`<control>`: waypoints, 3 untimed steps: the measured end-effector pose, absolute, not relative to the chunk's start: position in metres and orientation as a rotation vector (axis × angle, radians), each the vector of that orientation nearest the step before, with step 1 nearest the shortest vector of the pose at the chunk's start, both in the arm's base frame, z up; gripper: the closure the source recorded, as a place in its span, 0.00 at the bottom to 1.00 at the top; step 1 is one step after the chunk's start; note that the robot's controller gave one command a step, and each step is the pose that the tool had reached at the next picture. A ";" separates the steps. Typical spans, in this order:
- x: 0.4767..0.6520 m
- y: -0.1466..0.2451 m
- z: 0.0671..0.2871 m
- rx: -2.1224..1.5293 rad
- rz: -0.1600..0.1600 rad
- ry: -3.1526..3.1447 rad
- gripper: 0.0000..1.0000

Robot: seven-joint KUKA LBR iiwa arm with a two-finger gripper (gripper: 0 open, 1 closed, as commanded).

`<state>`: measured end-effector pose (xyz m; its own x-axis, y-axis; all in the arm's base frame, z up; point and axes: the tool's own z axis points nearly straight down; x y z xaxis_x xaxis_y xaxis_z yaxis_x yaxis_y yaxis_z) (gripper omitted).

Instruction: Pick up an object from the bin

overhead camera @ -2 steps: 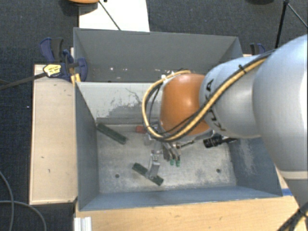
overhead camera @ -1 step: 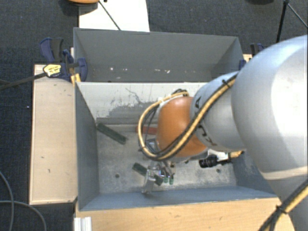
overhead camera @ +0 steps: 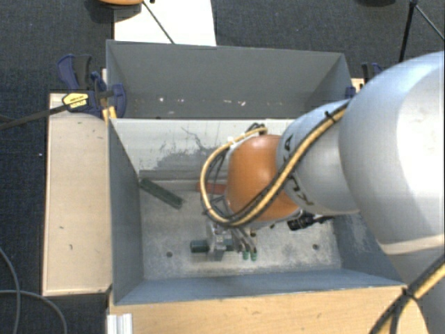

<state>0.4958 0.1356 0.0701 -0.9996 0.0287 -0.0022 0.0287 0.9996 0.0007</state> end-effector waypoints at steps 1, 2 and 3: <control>0.496 0.135 0.070 0.046 0.001 3.138 1.00; 0.496 0.135 0.072 0.048 0.001 3.140 1.00; 0.494 0.135 0.082 0.048 -0.002 3.147 1.00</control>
Offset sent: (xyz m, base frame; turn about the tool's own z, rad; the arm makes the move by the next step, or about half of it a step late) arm 0.0001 0.0000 0.0150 0.0000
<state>0.4940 0.1350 0.0817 -0.9995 0.0303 0.0062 0.0303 0.9995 -0.0015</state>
